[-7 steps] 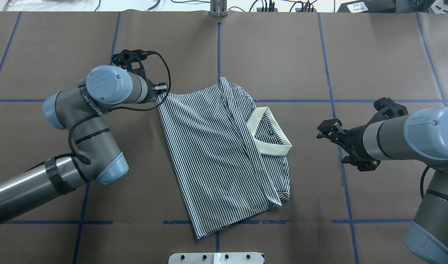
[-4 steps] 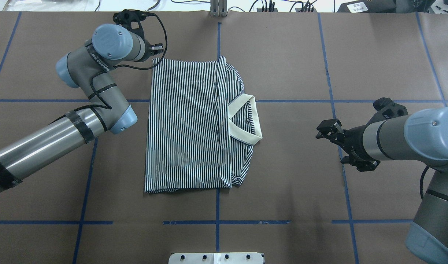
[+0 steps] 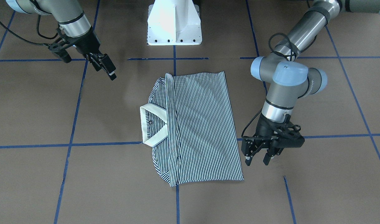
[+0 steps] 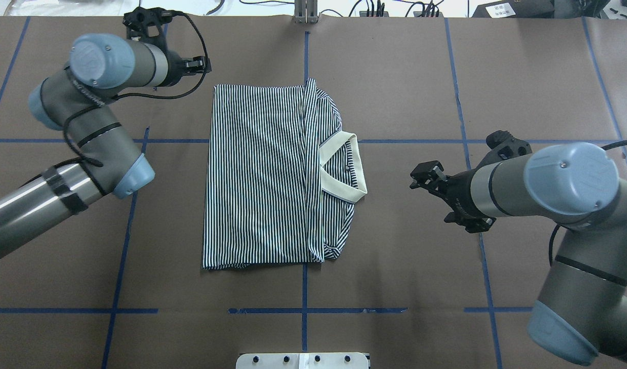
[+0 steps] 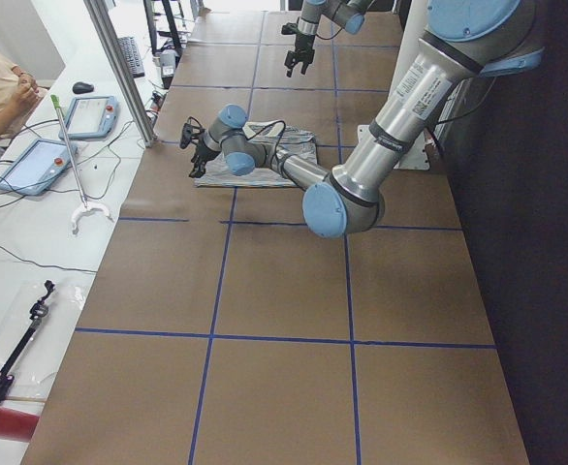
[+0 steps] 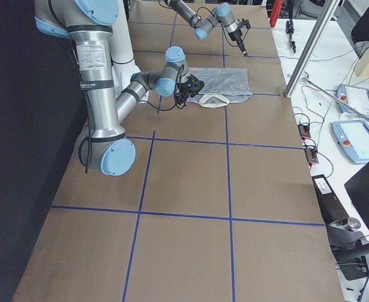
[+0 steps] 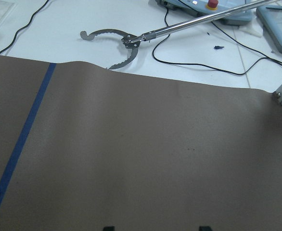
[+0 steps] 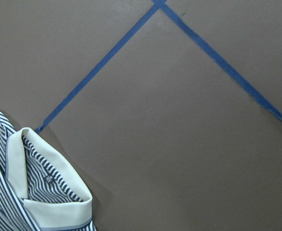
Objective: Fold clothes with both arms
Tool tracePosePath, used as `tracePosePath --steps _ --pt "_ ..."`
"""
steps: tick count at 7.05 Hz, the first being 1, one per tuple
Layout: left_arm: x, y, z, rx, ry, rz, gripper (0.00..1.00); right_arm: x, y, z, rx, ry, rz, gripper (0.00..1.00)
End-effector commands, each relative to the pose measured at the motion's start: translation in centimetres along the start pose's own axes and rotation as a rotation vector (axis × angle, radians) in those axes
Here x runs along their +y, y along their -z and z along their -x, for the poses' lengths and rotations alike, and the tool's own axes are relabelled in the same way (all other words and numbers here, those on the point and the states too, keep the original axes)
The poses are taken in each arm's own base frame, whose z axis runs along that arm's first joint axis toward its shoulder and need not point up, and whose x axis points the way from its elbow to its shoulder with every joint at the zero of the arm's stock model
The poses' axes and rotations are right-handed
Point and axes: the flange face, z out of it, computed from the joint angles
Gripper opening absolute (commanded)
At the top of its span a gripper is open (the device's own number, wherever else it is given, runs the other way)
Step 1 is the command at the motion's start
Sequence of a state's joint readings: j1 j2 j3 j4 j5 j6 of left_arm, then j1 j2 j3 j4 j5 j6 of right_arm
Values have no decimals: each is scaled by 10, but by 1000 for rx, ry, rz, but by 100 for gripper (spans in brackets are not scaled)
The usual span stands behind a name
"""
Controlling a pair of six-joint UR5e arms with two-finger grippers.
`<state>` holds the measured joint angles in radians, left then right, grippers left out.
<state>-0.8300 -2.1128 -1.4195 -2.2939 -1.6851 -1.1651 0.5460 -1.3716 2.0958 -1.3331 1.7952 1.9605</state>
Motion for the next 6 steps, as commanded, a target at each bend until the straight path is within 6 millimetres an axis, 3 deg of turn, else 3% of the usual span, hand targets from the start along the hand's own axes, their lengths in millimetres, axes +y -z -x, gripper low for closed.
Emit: tracePosePath --steps 1,2,3,5,6 --pt "24 59 26 46 1 48 70 60 -35 45 80 199 41 100" --pt "25 57 26 42 30 51 70 90 -43 77 153 307 44 100" --pt "29 56 24 43 29 57 70 119 -63 91 193 385 63 100" --pt "29 55 23 44 30 58 70 144 -103 108 274 555 75 100" --pt "30 55 23 43 31 60 70 159 -104 115 335 663 87 100"
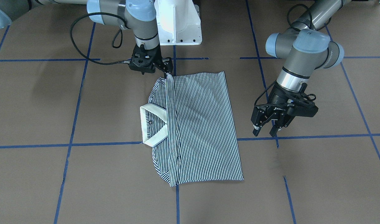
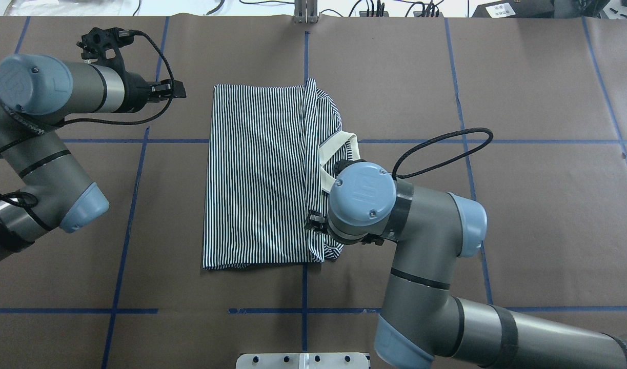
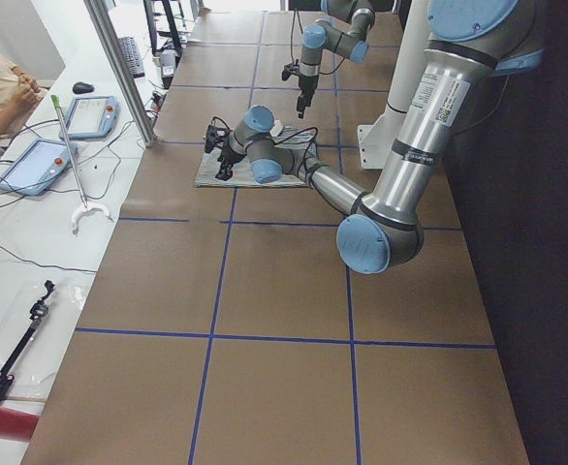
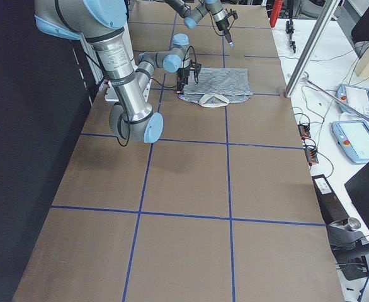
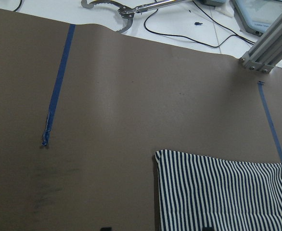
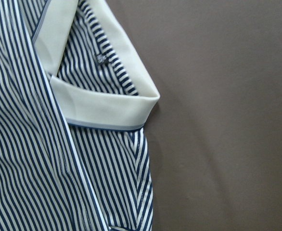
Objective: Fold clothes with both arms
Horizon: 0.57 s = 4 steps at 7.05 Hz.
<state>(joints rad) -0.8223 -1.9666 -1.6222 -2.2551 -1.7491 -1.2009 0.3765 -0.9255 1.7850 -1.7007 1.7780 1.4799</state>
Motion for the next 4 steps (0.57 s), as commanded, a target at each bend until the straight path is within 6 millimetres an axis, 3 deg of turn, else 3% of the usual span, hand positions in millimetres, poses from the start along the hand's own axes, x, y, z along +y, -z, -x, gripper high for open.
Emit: tracePosePath --steps 1,4 --pt "1 0 0 -2 18 2 70 19 -12 24 97 163 17 100" --pt "3 1 -2 1 30 4 69 32 -29 49 127 200 0 100"
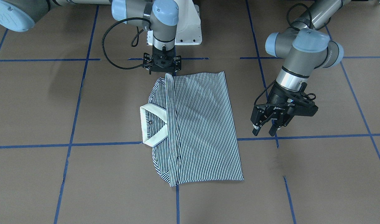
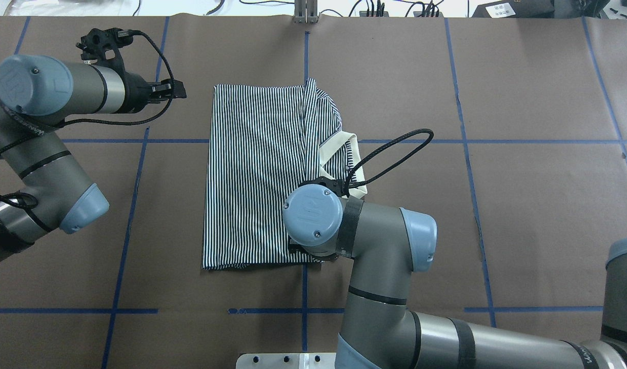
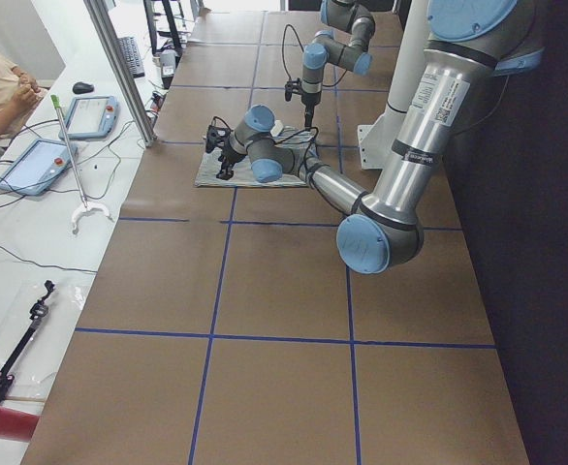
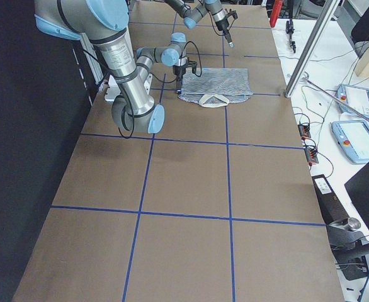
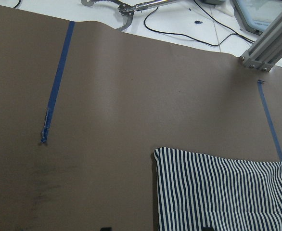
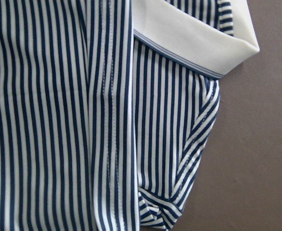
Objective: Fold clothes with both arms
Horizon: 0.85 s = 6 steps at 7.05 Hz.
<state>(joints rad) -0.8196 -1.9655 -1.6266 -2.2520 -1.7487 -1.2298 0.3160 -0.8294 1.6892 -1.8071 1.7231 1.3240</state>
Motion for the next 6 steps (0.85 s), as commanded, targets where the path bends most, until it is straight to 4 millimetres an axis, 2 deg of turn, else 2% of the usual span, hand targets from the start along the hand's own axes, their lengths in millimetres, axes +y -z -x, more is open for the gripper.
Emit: tracePosePath --steps 1,4,6 --pt "3 -1 -1 -1 11 3 69 -3 -9 26 26 26 2 100" --pt "5 -2 -1 -1 10 8 69 -2 -23 18 55 45 14 100" --pt "5 -1 -2 2 11 7 69 -2 -36 4 79 62 20 100"
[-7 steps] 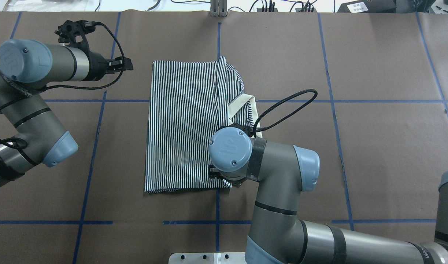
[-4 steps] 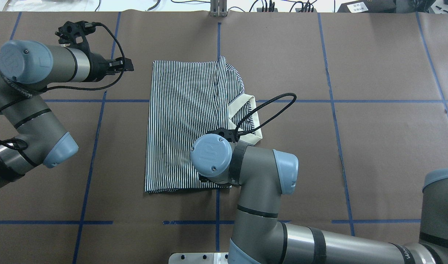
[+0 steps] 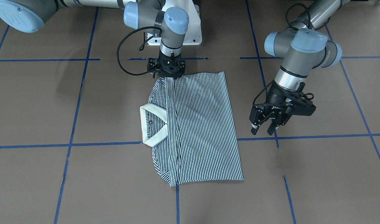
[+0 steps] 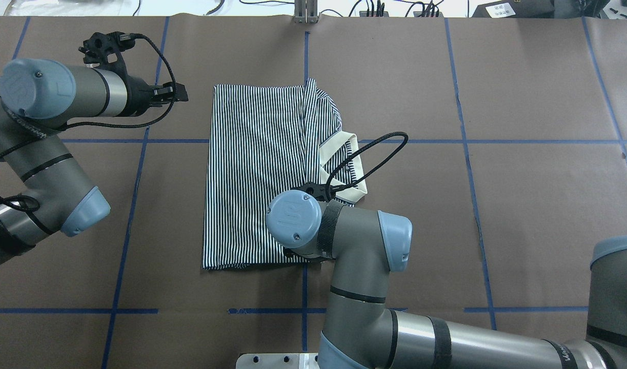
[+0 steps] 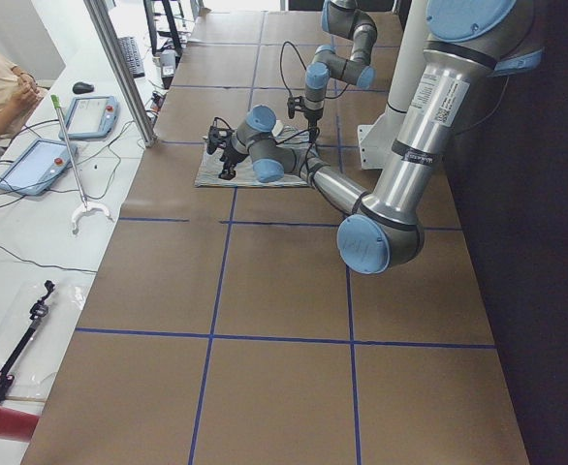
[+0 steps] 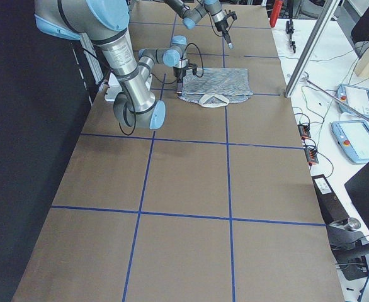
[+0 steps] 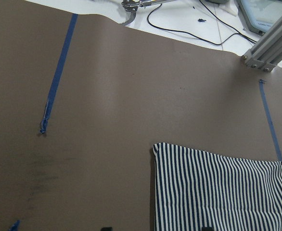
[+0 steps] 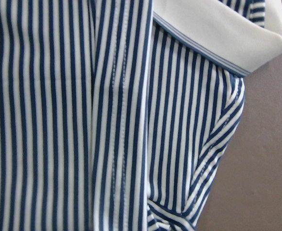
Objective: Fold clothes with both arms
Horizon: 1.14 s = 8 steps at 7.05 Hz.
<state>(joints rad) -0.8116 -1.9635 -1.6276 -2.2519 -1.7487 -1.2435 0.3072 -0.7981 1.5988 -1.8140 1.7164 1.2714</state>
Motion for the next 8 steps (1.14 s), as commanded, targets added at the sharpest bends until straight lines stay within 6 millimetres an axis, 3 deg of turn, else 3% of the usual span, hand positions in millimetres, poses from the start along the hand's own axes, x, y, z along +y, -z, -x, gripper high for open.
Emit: tracePosePath --steps 1,2,4,5,6,8 --pt "0 1 -1 1 8 0 69 0 -12 -16 21 16 5 100" --pt "0 1 -1 3 8 -1 69 -4 -13 -42 37 25 12 100" --pt "1 3 -4 9 14 -1 69 -9 -3 -125 63 111 -1 100" --pt "1 7 -5 16 17 -4 69 -7 -8 -145 85 131 4 100" --pt "3 11 -1 15 19 -3 69 -4 -6 -135 78 134 1 100" --pt "6 15 5 12 21 -2 69 -21 25 -74 16 132 -35 100"
